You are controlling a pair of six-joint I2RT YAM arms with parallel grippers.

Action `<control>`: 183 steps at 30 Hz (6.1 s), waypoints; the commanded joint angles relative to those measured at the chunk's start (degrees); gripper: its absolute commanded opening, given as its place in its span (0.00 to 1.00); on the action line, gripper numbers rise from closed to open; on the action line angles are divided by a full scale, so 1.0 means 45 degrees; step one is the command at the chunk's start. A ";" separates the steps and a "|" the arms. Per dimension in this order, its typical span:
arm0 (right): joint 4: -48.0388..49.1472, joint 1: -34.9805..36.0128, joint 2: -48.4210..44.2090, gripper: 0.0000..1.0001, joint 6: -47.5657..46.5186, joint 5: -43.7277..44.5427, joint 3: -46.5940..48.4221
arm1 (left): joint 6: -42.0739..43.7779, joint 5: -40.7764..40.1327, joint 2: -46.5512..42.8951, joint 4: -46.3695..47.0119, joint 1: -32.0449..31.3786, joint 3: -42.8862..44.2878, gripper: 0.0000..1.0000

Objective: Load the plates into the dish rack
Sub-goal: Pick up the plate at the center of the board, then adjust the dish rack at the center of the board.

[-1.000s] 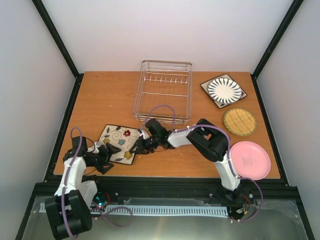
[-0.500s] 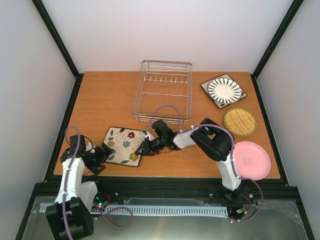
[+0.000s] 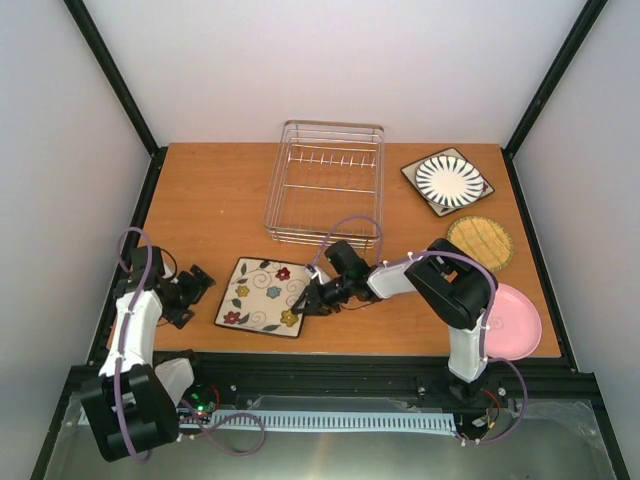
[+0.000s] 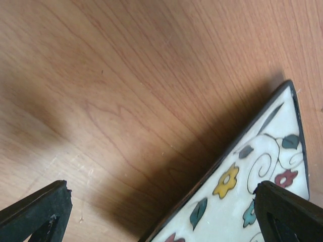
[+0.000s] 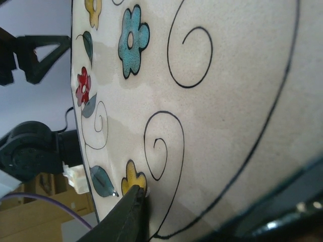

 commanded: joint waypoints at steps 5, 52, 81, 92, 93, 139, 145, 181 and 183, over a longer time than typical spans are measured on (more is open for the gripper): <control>-0.8498 -0.0143 -0.0829 0.03 -0.3217 0.2398 0.1122 | 0.0349 -0.0061 0.2379 0.2193 0.0083 0.1736 1.00; -1.2411 0.0521 -0.4871 0.03 -0.7437 0.7881 0.6879 | 0.1976 0.1056 0.7924 0.3773 0.0073 0.4760 1.00; -1.5142 0.0642 -0.4191 0.03 -0.7568 1.1236 1.4006 | 0.2856 0.1356 0.7732 0.4237 -0.0256 0.5061 1.00; -1.6302 -0.1751 -0.2373 0.03 -0.7265 1.3173 1.8238 | 0.2857 0.0733 0.8314 0.4093 -0.3657 0.8002 1.00; -1.6515 -0.1958 -0.2057 0.03 -0.7430 1.3325 1.8812 | 0.2928 0.0716 0.8526 0.3962 -0.3943 0.8419 1.00; -1.4727 -0.5457 0.1961 0.03 -0.9009 1.7773 2.1833 | 0.4239 0.0513 1.4141 0.1113 -0.6338 1.5919 0.95; -1.4579 -0.5537 0.1925 0.03 -0.9040 1.7415 2.1710 | 0.3812 -0.2215 1.4085 0.0666 -0.6670 1.5939 0.80; -1.5317 -0.5287 0.2345 0.03 -0.8700 1.6690 2.1678 | 0.3666 -0.2941 1.2740 0.0481 -0.7836 1.3424 0.08; -1.5366 -0.5267 0.2303 0.03 -0.8678 1.6686 2.1652 | 0.3578 -0.3021 1.2488 0.0626 -0.8081 1.2840 0.07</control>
